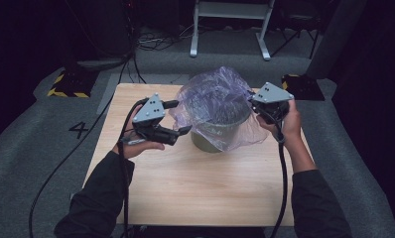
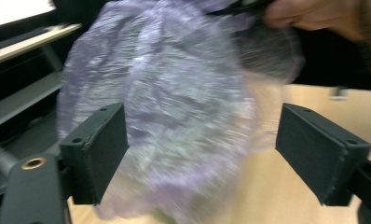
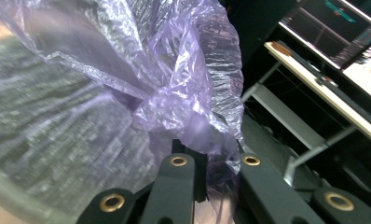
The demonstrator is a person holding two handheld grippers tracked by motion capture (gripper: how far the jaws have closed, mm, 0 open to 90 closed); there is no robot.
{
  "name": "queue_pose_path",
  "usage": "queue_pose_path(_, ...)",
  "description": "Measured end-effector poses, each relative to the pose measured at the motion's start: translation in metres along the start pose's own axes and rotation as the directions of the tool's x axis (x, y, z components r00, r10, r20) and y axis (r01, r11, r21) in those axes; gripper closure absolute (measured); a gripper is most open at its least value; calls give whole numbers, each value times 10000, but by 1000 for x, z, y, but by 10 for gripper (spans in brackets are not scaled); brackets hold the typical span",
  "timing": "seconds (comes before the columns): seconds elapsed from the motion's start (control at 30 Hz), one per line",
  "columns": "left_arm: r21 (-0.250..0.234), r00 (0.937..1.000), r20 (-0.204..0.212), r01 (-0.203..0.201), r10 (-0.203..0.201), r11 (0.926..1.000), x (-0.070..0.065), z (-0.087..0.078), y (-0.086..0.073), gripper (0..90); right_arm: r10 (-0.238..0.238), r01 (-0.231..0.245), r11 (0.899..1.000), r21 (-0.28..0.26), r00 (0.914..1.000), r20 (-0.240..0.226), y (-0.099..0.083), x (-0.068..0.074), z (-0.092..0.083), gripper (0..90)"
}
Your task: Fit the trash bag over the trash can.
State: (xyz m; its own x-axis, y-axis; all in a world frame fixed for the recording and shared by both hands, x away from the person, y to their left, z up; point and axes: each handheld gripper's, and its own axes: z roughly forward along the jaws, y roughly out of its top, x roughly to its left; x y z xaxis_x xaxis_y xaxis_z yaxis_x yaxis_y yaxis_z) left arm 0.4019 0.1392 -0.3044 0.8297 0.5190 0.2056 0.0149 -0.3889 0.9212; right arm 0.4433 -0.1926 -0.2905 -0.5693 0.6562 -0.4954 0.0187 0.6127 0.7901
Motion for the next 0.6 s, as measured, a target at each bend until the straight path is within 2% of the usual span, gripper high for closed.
queue_pose_path(0.07, 350, 9979, -637, -108, 130, 9993, 5, 9, 0, 263, 22, -22, 10000, -69, 10000, -78, 1, 0, 2, 880)
queue_pose_path(0.17, 731, 9923, -1241, 77, 14, 9973, 19, 22, -2, 383, 139, -140, 9999, -6, 9997, -196, -1, -3, 7, 866)
queue_pose_path(0.2, 785, 9913, -1318, 141, -36, 9968, 23, 25, -3, 434, 198, -197, 9998, 50, 9996, -184, -3, -4, 9, 861)
queue_pose_path(0.3, 673, 9889, -1474, 292, -190, 9973, 36, 32, -6, 590, 536, -534, 9986, 61, 9981, -288, -7, -10, 14, 851)
queue_pose_path(0.4, 628, 9899, -1303, 638, -552, 9960, 49, 39, -8, 739, 1035, -1036, 9946, 8, 9938, -410, -13, -16, 20, 846)
queue_pose_path(0.47, 704, 9896, -1187, 902, -814, 9934, 56, 45, -10, 813, 1315, -1313, 9913, 67, 9904, -435, -16, -20, 24, 838)
queue_pose_path(0.5, 821, 9882, -1258, 979, -872, 9918, 59, 49, -11, 849, 1432, -1427, 9896, 157, 9888, -413, -18, -23, 27, 837)
queue_pose_path(0.6, 1249, 9861, -1303, 1195, -1031, 9849, 66, 60, -15, 881, 1670, -1663, 9853, 381, 9858, -150, -24, -27, 33, 826)
